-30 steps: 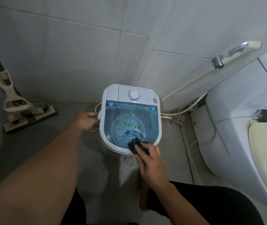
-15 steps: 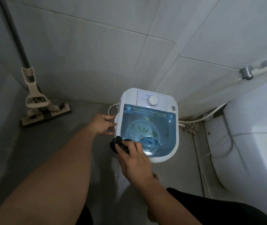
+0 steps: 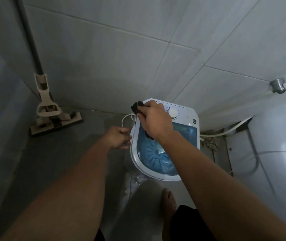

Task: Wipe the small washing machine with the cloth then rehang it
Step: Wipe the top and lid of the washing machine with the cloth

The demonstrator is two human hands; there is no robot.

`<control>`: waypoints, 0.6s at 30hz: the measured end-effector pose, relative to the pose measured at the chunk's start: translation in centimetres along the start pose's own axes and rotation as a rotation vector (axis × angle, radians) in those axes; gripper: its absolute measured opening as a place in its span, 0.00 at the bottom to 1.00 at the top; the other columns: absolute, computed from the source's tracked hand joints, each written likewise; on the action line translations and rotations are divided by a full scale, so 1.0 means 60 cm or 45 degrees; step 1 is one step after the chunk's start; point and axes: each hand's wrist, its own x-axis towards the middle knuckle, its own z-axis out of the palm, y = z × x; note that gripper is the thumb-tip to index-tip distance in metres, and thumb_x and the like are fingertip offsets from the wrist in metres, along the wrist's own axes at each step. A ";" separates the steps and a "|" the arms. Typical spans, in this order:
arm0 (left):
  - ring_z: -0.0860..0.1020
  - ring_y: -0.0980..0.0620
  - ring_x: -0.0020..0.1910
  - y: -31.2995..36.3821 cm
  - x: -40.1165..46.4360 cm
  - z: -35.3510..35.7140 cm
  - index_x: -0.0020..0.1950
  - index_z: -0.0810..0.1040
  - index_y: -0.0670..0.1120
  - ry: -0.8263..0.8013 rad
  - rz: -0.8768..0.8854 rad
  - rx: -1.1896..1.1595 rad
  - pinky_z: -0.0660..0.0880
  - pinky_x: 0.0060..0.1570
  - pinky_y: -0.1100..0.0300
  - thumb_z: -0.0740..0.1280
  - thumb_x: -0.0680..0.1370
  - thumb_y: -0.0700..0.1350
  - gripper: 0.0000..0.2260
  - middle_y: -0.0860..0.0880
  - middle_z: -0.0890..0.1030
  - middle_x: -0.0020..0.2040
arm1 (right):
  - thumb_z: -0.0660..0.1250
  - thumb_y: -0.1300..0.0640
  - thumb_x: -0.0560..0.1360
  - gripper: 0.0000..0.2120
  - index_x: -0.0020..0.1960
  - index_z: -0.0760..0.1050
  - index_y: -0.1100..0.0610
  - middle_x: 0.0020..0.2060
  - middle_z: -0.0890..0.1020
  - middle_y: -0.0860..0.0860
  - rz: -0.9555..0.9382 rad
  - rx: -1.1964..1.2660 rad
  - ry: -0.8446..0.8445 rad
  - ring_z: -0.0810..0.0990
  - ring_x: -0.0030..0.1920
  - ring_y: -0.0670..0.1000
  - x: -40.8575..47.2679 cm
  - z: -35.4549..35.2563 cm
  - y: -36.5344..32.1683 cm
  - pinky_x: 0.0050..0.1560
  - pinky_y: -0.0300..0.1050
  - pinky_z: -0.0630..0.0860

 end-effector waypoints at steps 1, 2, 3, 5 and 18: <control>0.82 0.47 0.49 -0.001 0.001 -0.002 0.67 0.77 0.45 -0.004 -0.005 0.001 0.82 0.35 0.64 0.66 0.78 0.35 0.18 0.40 0.82 0.58 | 0.62 0.49 0.82 0.14 0.64 0.80 0.50 0.60 0.76 0.53 -0.032 -0.112 -0.064 0.72 0.60 0.60 0.002 0.010 -0.005 0.46 0.51 0.75; 0.82 0.47 0.50 -0.002 0.002 -0.003 0.67 0.77 0.45 -0.011 -0.012 -0.001 0.82 0.36 0.63 0.66 0.78 0.36 0.18 0.40 0.83 0.57 | 0.62 0.49 0.82 0.13 0.62 0.79 0.51 0.59 0.75 0.53 -0.057 -0.187 -0.095 0.71 0.59 0.60 -0.002 0.019 -0.007 0.45 0.51 0.76; 0.83 0.46 0.51 -0.003 0.004 -0.004 0.67 0.77 0.45 -0.015 -0.018 -0.003 0.82 0.37 0.62 0.66 0.78 0.36 0.18 0.41 0.83 0.57 | 0.62 0.50 0.82 0.12 0.61 0.79 0.51 0.58 0.75 0.53 -0.078 -0.222 -0.084 0.71 0.59 0.60 -0.010 0.028 -0.009 0.44 0.52 0.77; 0.83 0.45 0.52 -0.003 0.004 -0.006 0.66 0.78 0.45 -0.013 -0.020 -0.008 0.82 0.38 0.61 0.65 0.78 0.36 0.17 0.41 0.83 0.57 | 0.63 0.49 0.81 0.11 0.60 0.80 0.51 0.56 0.75 0.53 -0.117 -0.222 -0.036 0.72 0.57 0.59 -0.032 0.038 -0.006 0.40 0.52 0.78; 0.81 0.50 0.42 -0.004 0.000 0.000 0.61 0.81 0.44 -0.007 -0.018 -0.029 0.81 0.35 0.63 0.63 0.79 0.35 0.13 0.42 0.82 0.51 | 0.67 0.48 0.79 0.15 0.65 0.80 0.45 0.56 0.82 0.51 -0.302 0.236 -0.373 0.80 0.56 0.55 -0.060 -0.044 0.021 0.56 0.53 0.77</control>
